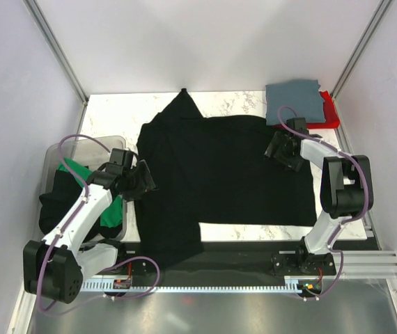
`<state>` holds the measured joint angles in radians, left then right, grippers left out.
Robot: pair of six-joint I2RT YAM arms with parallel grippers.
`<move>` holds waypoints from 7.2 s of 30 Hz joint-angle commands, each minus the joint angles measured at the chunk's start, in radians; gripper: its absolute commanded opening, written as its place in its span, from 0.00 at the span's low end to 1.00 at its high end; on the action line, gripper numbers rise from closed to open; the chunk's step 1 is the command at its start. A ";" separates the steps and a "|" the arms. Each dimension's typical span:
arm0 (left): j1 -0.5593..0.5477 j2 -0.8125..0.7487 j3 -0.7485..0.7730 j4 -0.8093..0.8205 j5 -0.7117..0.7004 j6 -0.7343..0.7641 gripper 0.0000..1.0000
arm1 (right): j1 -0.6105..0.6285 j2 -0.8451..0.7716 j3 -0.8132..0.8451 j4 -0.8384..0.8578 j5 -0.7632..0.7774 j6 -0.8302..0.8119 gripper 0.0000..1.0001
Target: Fold and stack the t-shirts
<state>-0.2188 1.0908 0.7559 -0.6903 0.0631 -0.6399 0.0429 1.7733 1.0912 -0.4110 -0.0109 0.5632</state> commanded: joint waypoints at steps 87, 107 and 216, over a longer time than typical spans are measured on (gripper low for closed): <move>-0.765 -0.126 -0.033 -0.267 -0.246 -0.438 0.02 | 0.071 -0.136 0.036 -0.153 0.137 -0.056 0.98; -0.765 -0.192 -0.082 -0.239 -0.210 -0.454 0.02 | -0.066 -0.693 -0.563 -0.178 0.164 0.268 0.83; -0.113 0.043 0.021 0.009 0.076 -0.026 0.84 | -0.271 -0.654 -0.485 -0.123 -0.096 0.093 0.85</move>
<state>-0.3305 1.1225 0.8909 -0.8455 0.0650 -0.5774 -0.2264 1.0969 0.6270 -0.5804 -0.0647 0.6647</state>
